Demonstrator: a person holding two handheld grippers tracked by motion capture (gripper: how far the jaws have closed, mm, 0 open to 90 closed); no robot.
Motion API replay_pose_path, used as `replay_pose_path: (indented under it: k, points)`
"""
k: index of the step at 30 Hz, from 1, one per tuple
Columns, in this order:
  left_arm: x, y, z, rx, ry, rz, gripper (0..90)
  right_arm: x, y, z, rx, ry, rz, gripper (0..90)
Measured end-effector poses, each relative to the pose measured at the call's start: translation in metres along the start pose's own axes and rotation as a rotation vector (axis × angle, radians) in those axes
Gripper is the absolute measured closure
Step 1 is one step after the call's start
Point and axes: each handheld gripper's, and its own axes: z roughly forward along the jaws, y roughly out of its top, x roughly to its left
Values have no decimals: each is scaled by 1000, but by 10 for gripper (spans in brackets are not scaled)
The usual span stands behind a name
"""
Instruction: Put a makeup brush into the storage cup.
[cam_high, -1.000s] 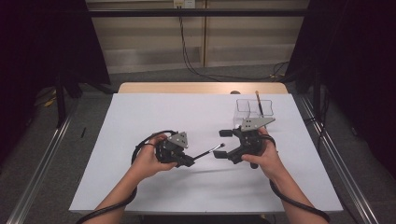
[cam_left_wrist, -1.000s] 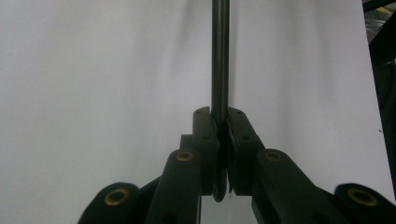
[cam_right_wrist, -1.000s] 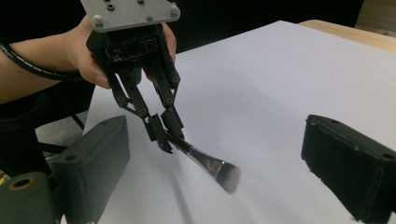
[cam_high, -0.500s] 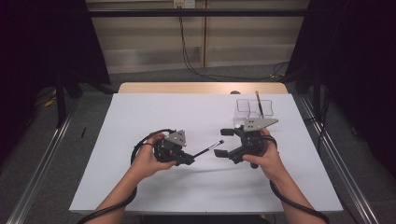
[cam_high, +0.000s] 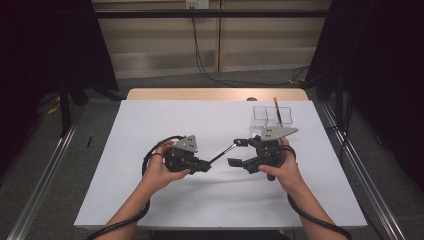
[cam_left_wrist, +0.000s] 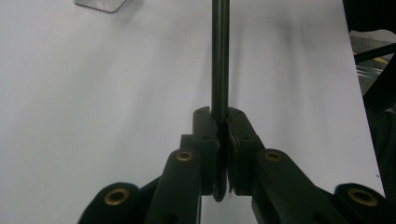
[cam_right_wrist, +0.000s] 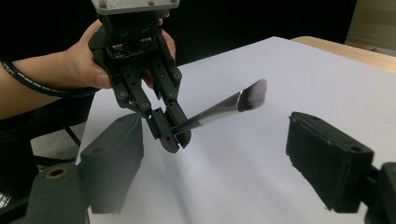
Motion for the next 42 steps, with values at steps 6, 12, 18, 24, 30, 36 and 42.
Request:
replay_pose_path:
  k: [6,12,18,24,30,36,42]
  points:
    - [1,3,2,-22,0,-9,838,-1,0,1,7,0,-2,293]
    - [1,6,7,-30,-3,-7,838,-2,-1,2,16,1,-17,371]
    - [0,7,11,-38,-2,-13,838,-1,-1,3,29,8,-26,474]
    - [0,7,13,-47,-8,-20,838,0,-1,4,30,24,-31,591]
    - [0,7,16,-48,-12,-30,838,-1,-1,5,34,22,-34,658]
    - [-1,7,19,-48,-22,-34,838,-2,-2,3,33,13,-36,745]
    - [-1,7,21,-44,-27,-37,838,-2,-2,3,34,18,-29,767]
